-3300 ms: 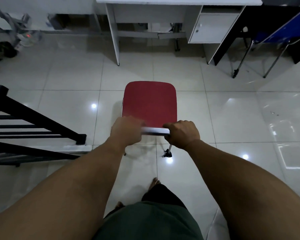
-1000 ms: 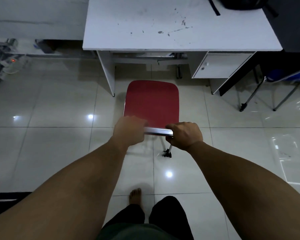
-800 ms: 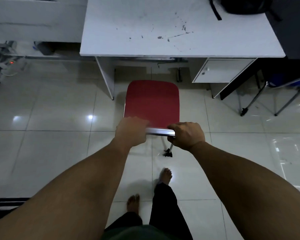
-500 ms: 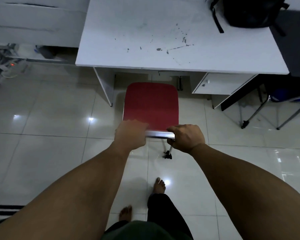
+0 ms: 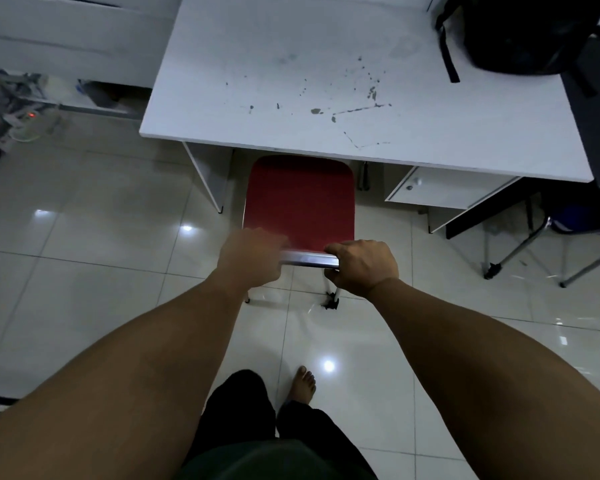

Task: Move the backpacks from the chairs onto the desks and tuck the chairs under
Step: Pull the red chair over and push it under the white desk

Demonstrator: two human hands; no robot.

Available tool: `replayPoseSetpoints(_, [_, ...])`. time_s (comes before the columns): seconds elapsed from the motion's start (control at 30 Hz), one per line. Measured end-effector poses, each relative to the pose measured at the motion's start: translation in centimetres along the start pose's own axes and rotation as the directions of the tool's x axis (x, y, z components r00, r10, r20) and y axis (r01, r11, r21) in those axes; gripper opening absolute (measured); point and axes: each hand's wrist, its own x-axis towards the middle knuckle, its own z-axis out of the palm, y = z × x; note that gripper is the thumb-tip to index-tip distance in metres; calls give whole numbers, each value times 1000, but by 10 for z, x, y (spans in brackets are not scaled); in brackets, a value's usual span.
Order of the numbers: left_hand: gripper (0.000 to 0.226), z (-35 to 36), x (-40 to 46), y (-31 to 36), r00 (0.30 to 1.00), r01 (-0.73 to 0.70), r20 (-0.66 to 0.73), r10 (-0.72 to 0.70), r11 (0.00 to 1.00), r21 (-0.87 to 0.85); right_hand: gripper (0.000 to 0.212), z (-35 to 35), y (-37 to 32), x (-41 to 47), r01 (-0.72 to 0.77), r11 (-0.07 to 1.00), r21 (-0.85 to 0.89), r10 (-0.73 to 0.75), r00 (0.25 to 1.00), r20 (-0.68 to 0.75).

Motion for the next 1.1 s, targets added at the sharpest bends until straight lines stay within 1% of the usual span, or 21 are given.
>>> replayPoseSetpoints(0.1, [35, 0, 15, -4, 1000, -1, 1, 1, 1000, -4, 34, -1, 8, 14, 1, 1000, 6, -1, 1000, 20])
replayPoseSetpoints(0.47, [39, -13, 86, -33, 999, -23, -23, 23, 1000, -19, 37, -13, 35, 82, -33, 999, 10, 33, 999, -5])
replayPoseSetpoints(0.6, [40, -14, 110, -52, 998, -53, -32, 53, 999, -4, 39, -14, 40, 108, -31, 999, 16, 31, 999, 19])
replayPoseSetpoints(0.8, [38, -23, 147, -64, 998, -40, -43, 39, 999, -13, 44, -23, 57, 144, -51, 999, 20, 50, 998, 39])
replayPoseSetpoints(1.0, [38, -21, 172, -79, 990, -102, -94, 102, 995, 1, 43, -23, 66, 165, -60, 998, 24, 59, 998, 19])
replayPoseSetpoints(1.1, [38, -24, 184, -88, 988, -110, -105, 109, 994, 1, 43, -25, 67, 179, -72, 996, 44, 71, 997, 28])
